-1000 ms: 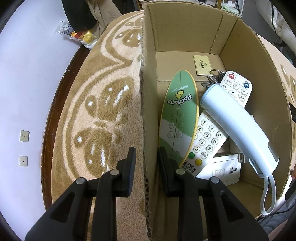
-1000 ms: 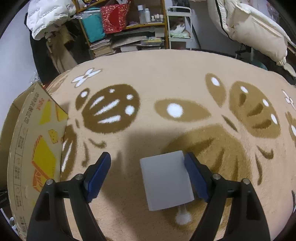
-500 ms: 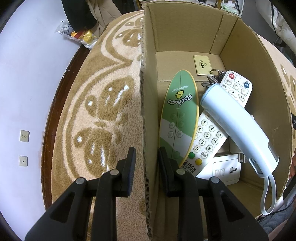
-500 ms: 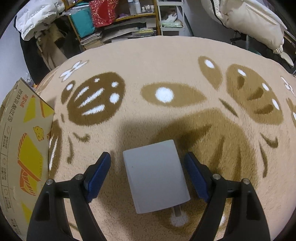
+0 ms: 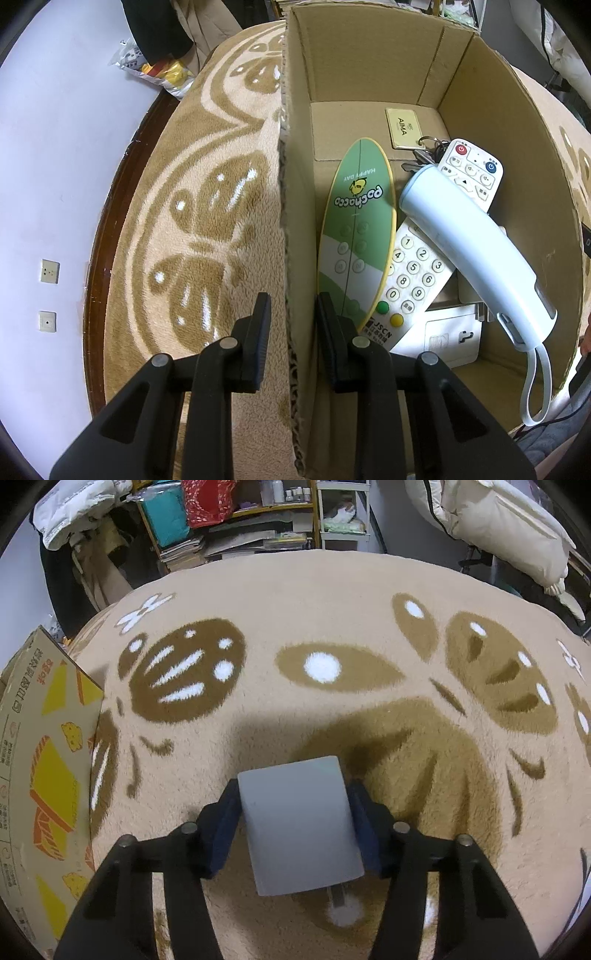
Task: Organize rigid objects
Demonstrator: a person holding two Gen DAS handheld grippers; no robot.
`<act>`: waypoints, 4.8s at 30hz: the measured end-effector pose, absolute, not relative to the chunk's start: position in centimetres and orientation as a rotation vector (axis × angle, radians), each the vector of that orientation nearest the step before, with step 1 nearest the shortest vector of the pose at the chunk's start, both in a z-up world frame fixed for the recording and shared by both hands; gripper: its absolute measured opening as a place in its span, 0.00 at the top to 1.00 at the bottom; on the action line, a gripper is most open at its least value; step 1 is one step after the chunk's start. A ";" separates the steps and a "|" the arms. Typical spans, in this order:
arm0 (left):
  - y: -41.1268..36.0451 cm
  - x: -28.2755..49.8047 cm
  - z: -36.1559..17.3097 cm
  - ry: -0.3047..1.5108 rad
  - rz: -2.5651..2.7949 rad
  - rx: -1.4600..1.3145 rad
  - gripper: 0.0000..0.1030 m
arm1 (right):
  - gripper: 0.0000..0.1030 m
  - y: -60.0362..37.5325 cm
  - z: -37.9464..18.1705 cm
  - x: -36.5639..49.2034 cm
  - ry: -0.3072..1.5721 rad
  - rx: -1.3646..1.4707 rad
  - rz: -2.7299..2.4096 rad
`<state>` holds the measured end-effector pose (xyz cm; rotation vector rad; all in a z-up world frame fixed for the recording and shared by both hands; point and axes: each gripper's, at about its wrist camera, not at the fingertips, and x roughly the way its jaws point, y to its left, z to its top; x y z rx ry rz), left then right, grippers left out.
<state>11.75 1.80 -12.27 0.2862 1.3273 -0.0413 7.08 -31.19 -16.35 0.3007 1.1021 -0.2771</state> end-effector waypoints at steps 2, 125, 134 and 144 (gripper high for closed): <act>1.8 11.7 -12.3 1.327 -0.041 0.290 0.76 | 0.43 -31.0 -16.2 7.1 1.099 0.288 -0.278; 3.2 9.4 -9.1 1.201 -0.066 0.112 0.75 | 0.36 -16.0 -5.1 2.3 0.746 0.177 0.085; 2.7 6.7 -6.5 1.083 -0.071 0.169 0.75 | 0.25 -17.5 -3.6 -0.6 0.709 0.138 0.026; 1.5 3.1 -3.6 0.980 -0.124 0.190 0.75 | 0.15 -19.8 -1.5 -4.9 0.667 0.155 -0.003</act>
